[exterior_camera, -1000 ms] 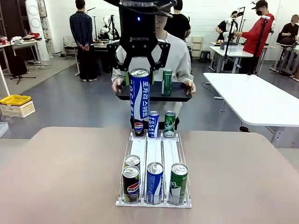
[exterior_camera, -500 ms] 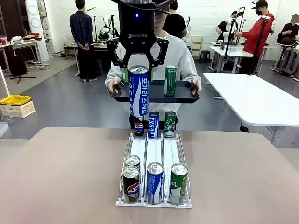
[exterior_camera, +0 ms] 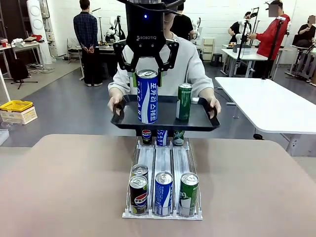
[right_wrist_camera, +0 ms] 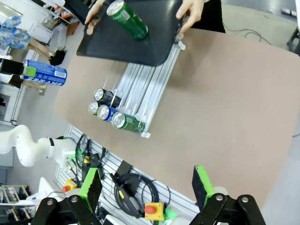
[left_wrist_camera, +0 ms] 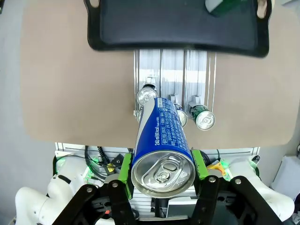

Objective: Retrieve and hand over the desired beverage to the person.
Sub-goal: Place the picked can on the Handle tray extended by the person.

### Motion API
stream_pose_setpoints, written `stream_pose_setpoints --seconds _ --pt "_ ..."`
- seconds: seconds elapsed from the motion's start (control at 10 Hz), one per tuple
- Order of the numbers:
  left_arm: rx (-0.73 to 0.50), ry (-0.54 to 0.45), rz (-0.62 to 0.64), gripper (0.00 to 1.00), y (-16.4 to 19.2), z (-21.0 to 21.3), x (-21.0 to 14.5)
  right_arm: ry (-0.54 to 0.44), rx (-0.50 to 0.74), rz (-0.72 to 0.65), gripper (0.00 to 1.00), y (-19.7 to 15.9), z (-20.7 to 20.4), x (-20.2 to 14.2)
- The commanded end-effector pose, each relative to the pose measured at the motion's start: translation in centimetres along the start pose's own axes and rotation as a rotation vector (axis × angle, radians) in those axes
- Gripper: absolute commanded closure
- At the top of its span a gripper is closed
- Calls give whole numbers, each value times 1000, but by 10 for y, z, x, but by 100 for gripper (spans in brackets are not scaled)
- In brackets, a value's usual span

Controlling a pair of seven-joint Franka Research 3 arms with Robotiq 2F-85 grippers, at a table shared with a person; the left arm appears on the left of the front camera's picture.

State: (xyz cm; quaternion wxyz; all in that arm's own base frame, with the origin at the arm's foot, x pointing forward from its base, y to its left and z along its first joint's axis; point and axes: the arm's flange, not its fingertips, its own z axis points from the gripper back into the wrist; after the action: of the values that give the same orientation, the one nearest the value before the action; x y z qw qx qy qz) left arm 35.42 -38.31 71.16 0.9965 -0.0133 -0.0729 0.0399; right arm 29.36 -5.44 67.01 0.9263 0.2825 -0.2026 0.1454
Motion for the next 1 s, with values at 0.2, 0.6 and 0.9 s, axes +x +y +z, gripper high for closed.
stream_pose_setpoints --seconds 0.2,0.6,0.9 --pt "-3 -8 15 55 3 2 -2 -2 16 0 0 1 -1 1" --pt "0 0 1 42 0 0 0 -2 16 0 0 1 -1 1" --pt "22 -177 -3 42 22 19 112 -2 16 0 0 1 -1 1"
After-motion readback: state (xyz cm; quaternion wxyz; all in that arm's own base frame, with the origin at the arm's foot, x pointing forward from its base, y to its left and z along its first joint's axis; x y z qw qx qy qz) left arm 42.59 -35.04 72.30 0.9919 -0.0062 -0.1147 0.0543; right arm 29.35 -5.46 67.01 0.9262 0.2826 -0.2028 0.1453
